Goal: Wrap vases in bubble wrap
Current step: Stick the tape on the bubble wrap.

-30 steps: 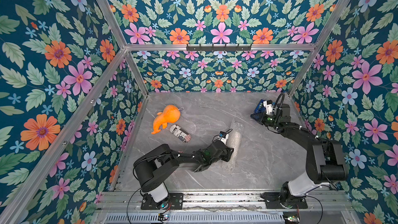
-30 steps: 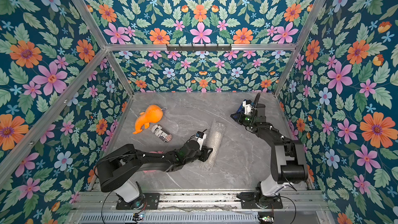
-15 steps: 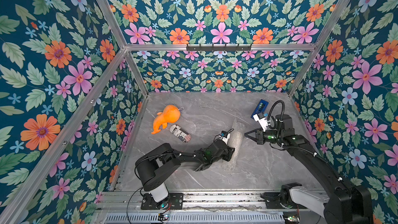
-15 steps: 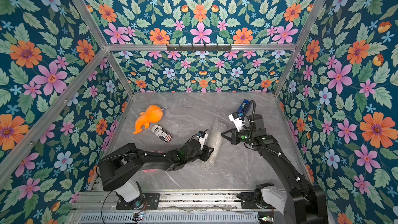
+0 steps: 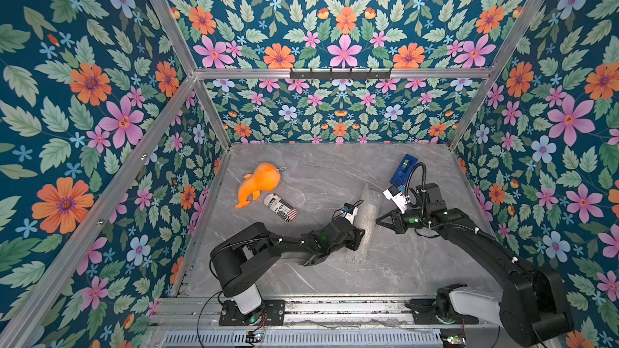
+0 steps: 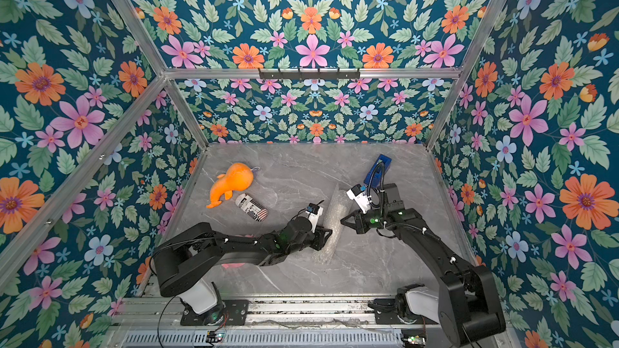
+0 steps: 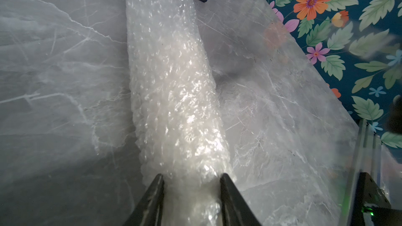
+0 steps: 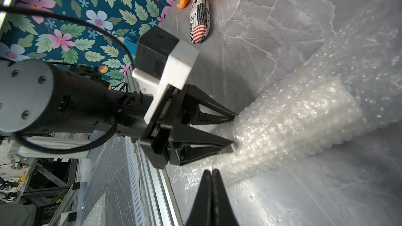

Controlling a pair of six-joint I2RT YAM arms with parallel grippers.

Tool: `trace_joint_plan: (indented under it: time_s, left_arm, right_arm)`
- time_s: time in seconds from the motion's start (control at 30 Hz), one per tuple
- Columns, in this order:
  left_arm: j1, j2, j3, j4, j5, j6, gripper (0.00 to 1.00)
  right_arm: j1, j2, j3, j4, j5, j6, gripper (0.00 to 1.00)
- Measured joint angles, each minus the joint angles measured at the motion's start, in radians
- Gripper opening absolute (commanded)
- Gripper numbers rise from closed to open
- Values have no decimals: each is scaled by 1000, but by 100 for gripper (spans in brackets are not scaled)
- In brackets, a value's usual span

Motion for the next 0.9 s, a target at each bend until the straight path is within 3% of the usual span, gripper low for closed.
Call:
trace_joint_plan:
  time_s: [0.33, 0.9]
  left_arm:
    - [0, 4, 2, 4, 1, 0, 41]
    - [0, 3, 3, 3, 1, -1, 41]
  right_arm:
    - [34, 55, -19, 110, 4, -32, 0]
    - [48, 299, 202, 105, 25, -101, 0]
